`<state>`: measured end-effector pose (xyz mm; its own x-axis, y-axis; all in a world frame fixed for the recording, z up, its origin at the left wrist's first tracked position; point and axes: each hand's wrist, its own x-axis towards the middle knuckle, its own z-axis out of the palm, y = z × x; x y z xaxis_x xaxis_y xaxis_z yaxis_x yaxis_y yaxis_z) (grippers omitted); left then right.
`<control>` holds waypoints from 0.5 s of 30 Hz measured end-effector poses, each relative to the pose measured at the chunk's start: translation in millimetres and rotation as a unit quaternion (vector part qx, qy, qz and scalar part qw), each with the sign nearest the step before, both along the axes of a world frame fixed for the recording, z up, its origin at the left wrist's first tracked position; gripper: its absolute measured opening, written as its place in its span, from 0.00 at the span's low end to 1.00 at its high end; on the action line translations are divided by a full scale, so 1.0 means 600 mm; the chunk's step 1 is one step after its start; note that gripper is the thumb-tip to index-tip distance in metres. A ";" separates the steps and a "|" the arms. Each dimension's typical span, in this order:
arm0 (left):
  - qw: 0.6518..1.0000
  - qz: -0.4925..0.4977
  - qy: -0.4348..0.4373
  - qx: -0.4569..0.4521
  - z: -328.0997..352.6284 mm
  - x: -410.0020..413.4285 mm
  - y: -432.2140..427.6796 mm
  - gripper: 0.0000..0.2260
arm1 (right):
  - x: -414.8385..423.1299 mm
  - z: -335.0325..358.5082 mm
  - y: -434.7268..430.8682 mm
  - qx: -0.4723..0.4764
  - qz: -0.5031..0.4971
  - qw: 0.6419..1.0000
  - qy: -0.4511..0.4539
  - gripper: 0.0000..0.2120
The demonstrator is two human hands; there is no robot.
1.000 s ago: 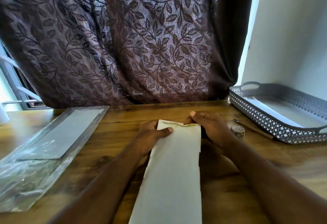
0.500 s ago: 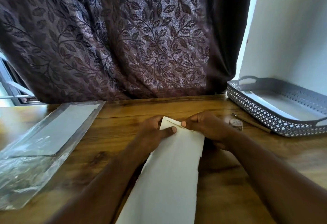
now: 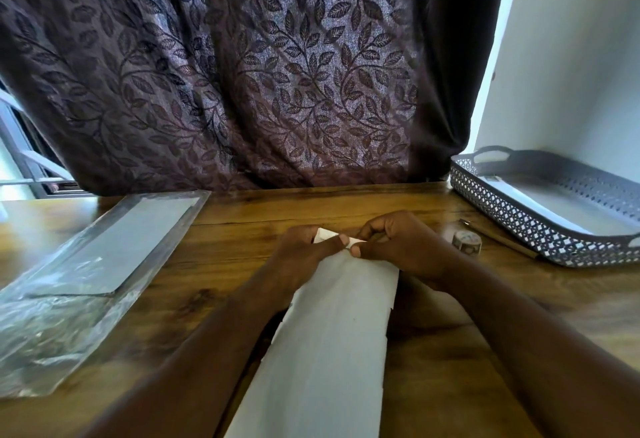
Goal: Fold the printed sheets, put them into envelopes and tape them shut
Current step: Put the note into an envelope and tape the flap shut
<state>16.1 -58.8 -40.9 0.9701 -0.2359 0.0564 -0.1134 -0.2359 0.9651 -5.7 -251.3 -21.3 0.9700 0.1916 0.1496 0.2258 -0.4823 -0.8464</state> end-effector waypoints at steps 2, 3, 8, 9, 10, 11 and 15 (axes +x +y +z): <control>1.000 -0.006 0.025 -0.015 -0.001 0.003 0.002 0.05 | 0.001 -0.001 -0.002 -0.012 -0.006 1.000 -0.006 0.05; 0.999 -0.009 0.034 -0.023 -0.001 0.003 0.003 0.05 | 0.001 -0.002 -0.003 -0.012 -0.008 1.000 -0.008 0.05; 0.999 -0.040 0.004 -0.023 -0.006 0.000 0.008 0.06 | -0.002 -0.007 0.000 0.007 -0.015 1.000 -0.025 0.19; 0.999 -0.049 -0.007 -0.019 -0.008 0.001 0.010 0.06 | -0.002 -0.008 0.002 0.001 -0.018 0.999 -0.032 0.23; 0.998 -0.053 -0.015 -0.018 -0.010 0.002 0.011 0.06 | -0.001 -0.008 0.003 -0.007 -0.022 0.999 -0.035 0.23; 0.998 -0.053 -0.021 -0.021 -0.010 0.000 0.012 0.06 | 0.000 -0.008 0.004 -0.014 -0.023 0.999 -0.034 0.22; 0.997 -0.057 -0.031 -0.037 -0.008 -0.006 0.013 0.06 | -0.003 -0.004 0.011 -0.015 -0.006 1.000 -0.013 0.09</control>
